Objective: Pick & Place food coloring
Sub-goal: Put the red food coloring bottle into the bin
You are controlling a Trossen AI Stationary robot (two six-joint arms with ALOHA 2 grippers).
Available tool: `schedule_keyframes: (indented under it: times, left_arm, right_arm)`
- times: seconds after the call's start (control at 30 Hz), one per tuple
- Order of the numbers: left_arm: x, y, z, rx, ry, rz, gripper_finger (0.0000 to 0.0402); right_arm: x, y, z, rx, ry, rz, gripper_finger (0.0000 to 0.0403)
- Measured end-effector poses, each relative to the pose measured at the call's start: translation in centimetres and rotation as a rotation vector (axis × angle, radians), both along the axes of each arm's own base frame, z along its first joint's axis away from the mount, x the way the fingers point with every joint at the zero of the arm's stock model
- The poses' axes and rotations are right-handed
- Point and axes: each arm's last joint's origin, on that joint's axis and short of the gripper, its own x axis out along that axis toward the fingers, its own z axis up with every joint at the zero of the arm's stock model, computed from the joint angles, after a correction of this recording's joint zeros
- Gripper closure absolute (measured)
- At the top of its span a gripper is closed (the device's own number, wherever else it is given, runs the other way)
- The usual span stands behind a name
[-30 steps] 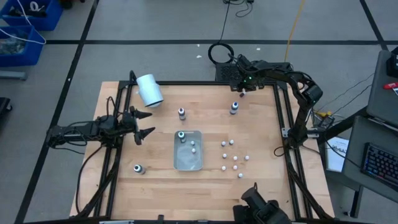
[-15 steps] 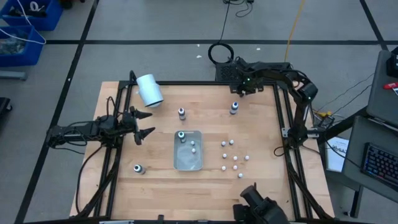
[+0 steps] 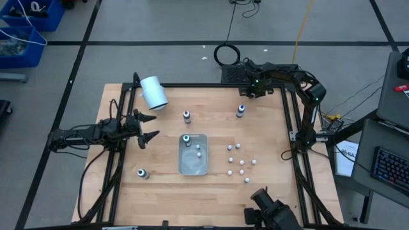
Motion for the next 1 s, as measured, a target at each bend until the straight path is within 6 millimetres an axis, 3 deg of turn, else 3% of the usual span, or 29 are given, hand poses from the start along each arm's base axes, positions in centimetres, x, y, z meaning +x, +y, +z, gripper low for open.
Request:
schedule_keyframes:
  times: [0.5, 1.0]
  left_arm:
    - [0.0, 0.0, -0.03, 0.002, 0.003, 0.0, 0.0037]
    - [0.0, 0.0, -0.03, 0.0, 0.003, 0.001, 0.0037]
  right_arm:
    - [-0.87, 0.26, 0.01, 0.021, 0.094, 0.019, 0.0232]
    - [-0.43, -0.4, 0.04, -0.046, 0.047, 0.003, 0.0232]
